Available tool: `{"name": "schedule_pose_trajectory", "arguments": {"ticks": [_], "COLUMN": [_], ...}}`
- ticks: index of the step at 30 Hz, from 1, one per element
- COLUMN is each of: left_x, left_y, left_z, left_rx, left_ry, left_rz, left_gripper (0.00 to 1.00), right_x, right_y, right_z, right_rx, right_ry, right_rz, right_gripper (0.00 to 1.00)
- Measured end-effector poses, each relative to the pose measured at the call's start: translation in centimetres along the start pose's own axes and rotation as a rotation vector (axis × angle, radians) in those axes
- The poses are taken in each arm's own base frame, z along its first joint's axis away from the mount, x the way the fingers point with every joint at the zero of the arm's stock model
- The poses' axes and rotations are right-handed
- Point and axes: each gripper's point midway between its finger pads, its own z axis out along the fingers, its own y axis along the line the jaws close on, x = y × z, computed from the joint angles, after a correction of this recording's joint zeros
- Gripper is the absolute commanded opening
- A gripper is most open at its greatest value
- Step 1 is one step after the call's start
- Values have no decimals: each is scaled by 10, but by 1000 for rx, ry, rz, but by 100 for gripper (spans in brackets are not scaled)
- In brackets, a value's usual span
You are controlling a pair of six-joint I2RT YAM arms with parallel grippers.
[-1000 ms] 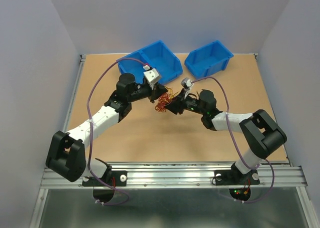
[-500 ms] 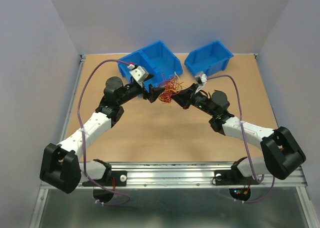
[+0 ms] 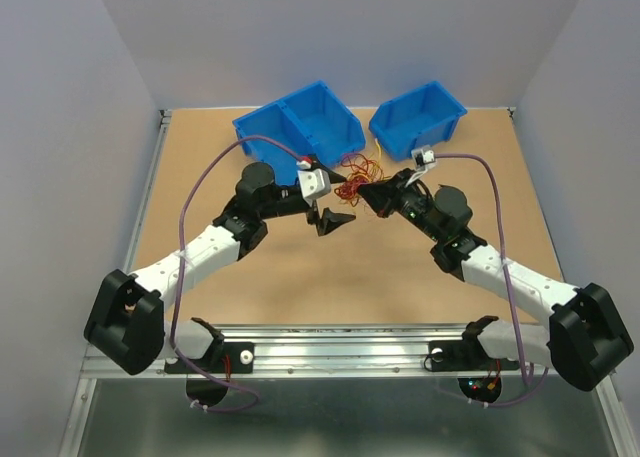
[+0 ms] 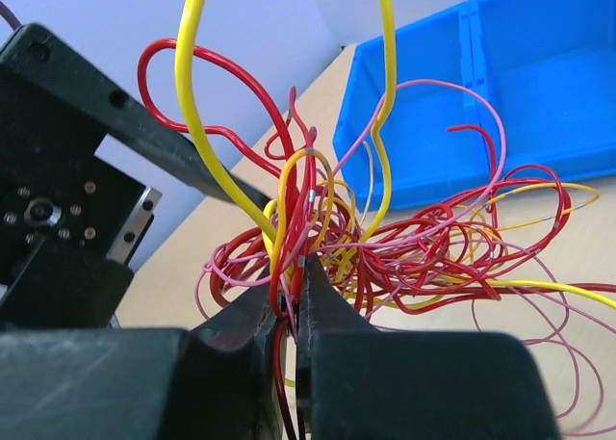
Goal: Untangle the cables
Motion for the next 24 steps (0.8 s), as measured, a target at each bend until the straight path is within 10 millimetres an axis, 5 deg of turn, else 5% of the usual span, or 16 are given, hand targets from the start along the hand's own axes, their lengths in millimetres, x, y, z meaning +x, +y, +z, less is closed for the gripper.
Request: {"name": "schedule_pose_trajectory", "arguments": {"ticks": [5, 8, 11, 12, 13, 15, 18, 24], "left_x": [6, 13, 30, 39, 46, 53, 61, 67], "left_y": [-14, -7, 6, 11, 13, 11, 18, 32], "left_z": [13, 16, 19, 21, 23, 29, 26, 17], "left_rx": [7, -38, -104, -126, -127, -123, -163, -213], "left_ry": [27, 51, 101, 126, 146, 166, 197, 219], "left_rz": [43, 49, 25, 18, -3, -16, -28, -55], "left_gripper": [98, 88, 44, 36, 16, 0, 0, 0], "right_x": [7, 16, 26, 27, 28, 28, 25, 5], "right_y": [0, 1, 4, 5, 6, 0, 0, -1], "right_z": [-1, 0, 0, 0, 0, 0, 0, -12], "right_rx": [1, -10, -27, -33, -32, -10, -5, 41], "right_ry": [31, 60, 93, 99, 101, 100, 91, 7], "right_rz": [24, 36, 42, 43, 38, 35, 24, -45], "right_gripper": [1, 0, 3, 6, 10, 42, 72, 82]}}
